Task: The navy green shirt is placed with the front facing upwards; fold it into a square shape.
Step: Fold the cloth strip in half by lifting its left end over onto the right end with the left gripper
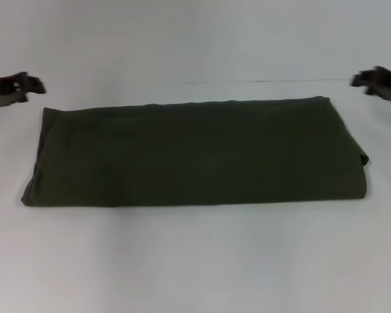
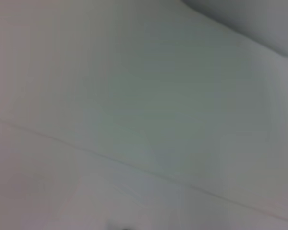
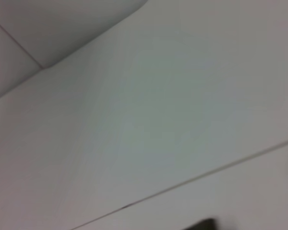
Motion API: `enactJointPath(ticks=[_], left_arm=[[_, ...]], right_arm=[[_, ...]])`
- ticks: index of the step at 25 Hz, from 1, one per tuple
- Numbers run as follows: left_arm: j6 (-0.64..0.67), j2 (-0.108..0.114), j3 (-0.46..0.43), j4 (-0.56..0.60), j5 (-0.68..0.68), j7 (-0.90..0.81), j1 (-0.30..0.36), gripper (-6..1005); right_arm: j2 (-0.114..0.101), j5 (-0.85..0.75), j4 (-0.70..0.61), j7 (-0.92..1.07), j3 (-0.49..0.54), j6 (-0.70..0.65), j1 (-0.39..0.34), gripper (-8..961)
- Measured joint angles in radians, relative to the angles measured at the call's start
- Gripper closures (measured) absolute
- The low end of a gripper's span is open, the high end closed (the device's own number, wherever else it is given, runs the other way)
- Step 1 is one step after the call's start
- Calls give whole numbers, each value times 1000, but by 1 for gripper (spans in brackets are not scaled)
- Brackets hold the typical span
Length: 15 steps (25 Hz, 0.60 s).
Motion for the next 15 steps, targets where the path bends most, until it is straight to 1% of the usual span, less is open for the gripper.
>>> enactJointPath(ticks=[2, 3, 4, 6, 9, 11, 13, 14, 15], left_arm=[[-1, -7, -24, 34, -17, 4, 28, 670], [2, -10, -24, 55, -39, 5, 49, 649], [8, -13, -23, 74, -68, 11, 73, 627], [24, -19, -21, 100, -126, 31, 112, 585], [92, -28, -31, 119, -278, 117, 185, 521], [158, -28, -41, 118, -375, 172, 224, 429], [249, -30, -65, 114, -473, 216, 264, 336], [287, -31, -82, 112, -493, 223, 278, 290], [331, -32, -101, 108, -513, 227, 291, 283]], right_arm=[[-23, 24, -16, -1, 44, -77, -40, 655], [-29, 39, -25, -4, 57, -108, -57, 621], [-36, 64, -36, -11, 70, -151, -83, 587], [-41, 139, -61, -38, 79, -230, -140, 527], [-32, 314, -81, -132, 84, -371, -244, 437], [-26, 400, -78, -198, 89, -453, -294, 377], [-17, 466, -73, -260, 92, -539, -343, 315], [-14, 487, -72, -284, 92, -581, -362, 283], [-11, 501, -71, -301, 93, -618, -377, 252]])
